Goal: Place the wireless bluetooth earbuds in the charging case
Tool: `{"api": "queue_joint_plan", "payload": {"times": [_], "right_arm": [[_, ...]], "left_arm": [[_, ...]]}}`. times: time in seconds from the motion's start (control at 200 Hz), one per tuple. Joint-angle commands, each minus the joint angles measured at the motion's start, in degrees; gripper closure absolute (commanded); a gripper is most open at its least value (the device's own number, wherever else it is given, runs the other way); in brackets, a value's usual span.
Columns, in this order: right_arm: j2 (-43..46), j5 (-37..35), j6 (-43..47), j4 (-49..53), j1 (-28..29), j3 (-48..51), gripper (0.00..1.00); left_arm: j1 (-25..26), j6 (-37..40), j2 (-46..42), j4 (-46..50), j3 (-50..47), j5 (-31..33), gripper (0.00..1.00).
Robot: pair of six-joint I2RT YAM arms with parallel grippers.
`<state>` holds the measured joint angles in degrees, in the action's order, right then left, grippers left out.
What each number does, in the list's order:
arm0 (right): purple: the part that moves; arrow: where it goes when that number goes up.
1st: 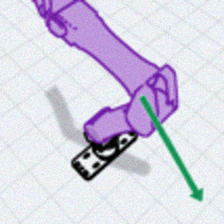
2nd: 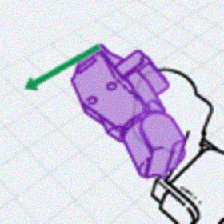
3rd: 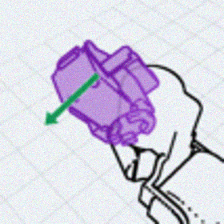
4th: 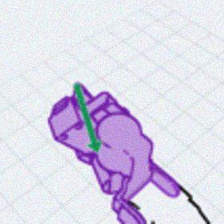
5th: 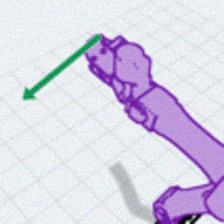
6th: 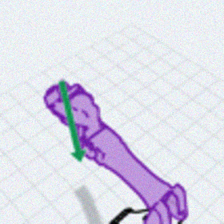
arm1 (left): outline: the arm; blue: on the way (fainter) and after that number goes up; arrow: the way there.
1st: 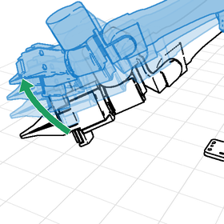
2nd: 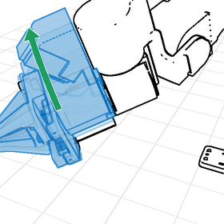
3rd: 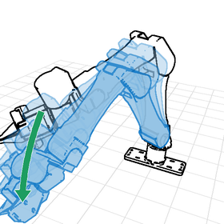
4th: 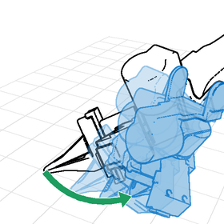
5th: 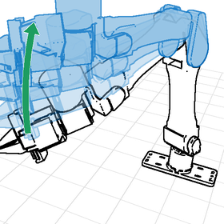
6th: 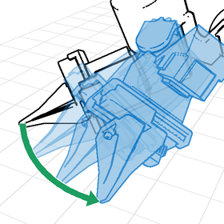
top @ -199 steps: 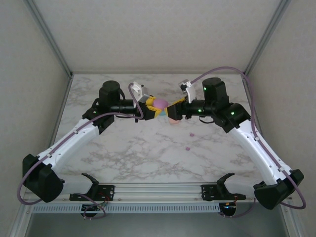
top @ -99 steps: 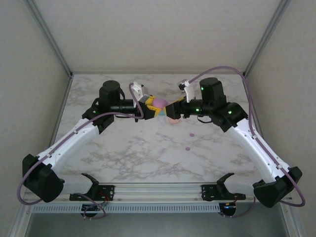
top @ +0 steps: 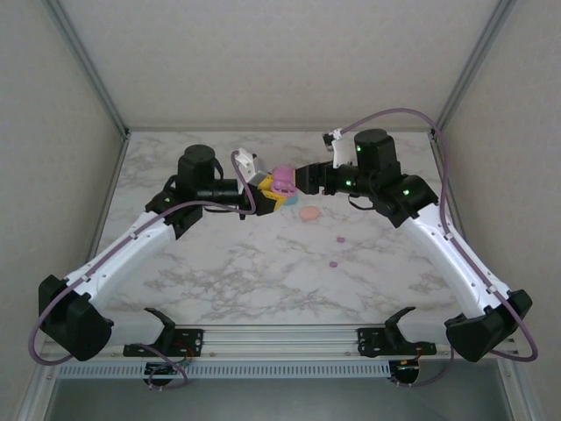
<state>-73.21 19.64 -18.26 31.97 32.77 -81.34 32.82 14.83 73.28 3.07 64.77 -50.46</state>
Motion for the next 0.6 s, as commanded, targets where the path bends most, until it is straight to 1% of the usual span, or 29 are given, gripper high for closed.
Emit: {"api": "queue_joint_plan", "payload": {"times": [0.0, 0.155, 0.26, 0.295, 0.34, 0.415, 0.456, 0.536, 0.596], "right_arm": [[-0.71, -4.13, -2.11, 0.51, -0.50, -1.78, 0.29], [0.61, 1.16, -3.89, -1.90, -0.86, -2.29, 0.26], [3.22, 1.43, -4.48, -1.91, -1.04, -2.56, 0.22], [4.53, -0.20, -4.74, -1.75, -1.10, -2.31, 0.18], [6.63, -4.07, -5.12, -1.36, -1.17, -1.33, 0.14], [10.19, -10.78, -5.60, 0.17, -1.99, 0.95, 0.02], [11.70, -12.77, -6.58, 1.52, -3.45, 2.22, 0.01], [13.00, -11.58, -7.74, 4.80, -8.71, 5.15, 0.01], [12.45, -16.58, -8.64, 9.94, -11.38, 7.10, 0.01]], "left_arm": [[0.58, 0.46, -2.15, -2.71, -0.13, -1.81, 0.66], [0.58, -0.39, -2.47, -4.33, -1.59, 0.81, 0.66], [0.58, -1.01, -3.28, -6.44, -3.37, 4.06, 0.65], [0.59, -1.40, -3.69, -7.64, -4.17, 5.04, 0.65], [0.58, -2.03, -4.25, -9.47, -5.25, 6.40, 0.65], [0.49, -3.10, -5.12, -12.14, -6.72, 8.09, 0.65], [0.51, -3.42, -5.50, -12.97, -7.25, 8.85, 0.66], [0.49, -4.04, -6.11, -14.43, -8.03, 10.05, 0.66], [0.49, -4.60, -6.72, -15.47, -8.72, 10.66, 0.66]]}}
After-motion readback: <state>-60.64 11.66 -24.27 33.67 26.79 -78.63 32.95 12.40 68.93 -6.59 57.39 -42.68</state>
